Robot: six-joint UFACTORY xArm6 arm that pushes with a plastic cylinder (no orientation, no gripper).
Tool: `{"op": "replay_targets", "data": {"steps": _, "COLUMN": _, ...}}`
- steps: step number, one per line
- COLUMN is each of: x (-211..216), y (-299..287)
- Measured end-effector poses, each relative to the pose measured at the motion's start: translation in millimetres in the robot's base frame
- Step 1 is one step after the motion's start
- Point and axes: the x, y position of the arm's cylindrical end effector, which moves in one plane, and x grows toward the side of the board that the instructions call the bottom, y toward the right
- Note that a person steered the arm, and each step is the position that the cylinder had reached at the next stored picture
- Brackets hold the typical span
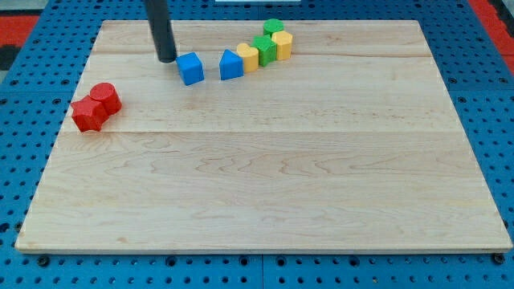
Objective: Move the blue cube left to the blue triangle
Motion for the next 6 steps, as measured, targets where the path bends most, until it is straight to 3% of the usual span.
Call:
{"op": "replay_targets", "data": {"steps": 1, "x": 32, "y": 1}}
{"op": "replay_targets", "data": {"steps": 4, "x": -47, "y": 28}}
{"op": "replay_targets", "data": {"steps": 6, "x": -32, "y": 43}}
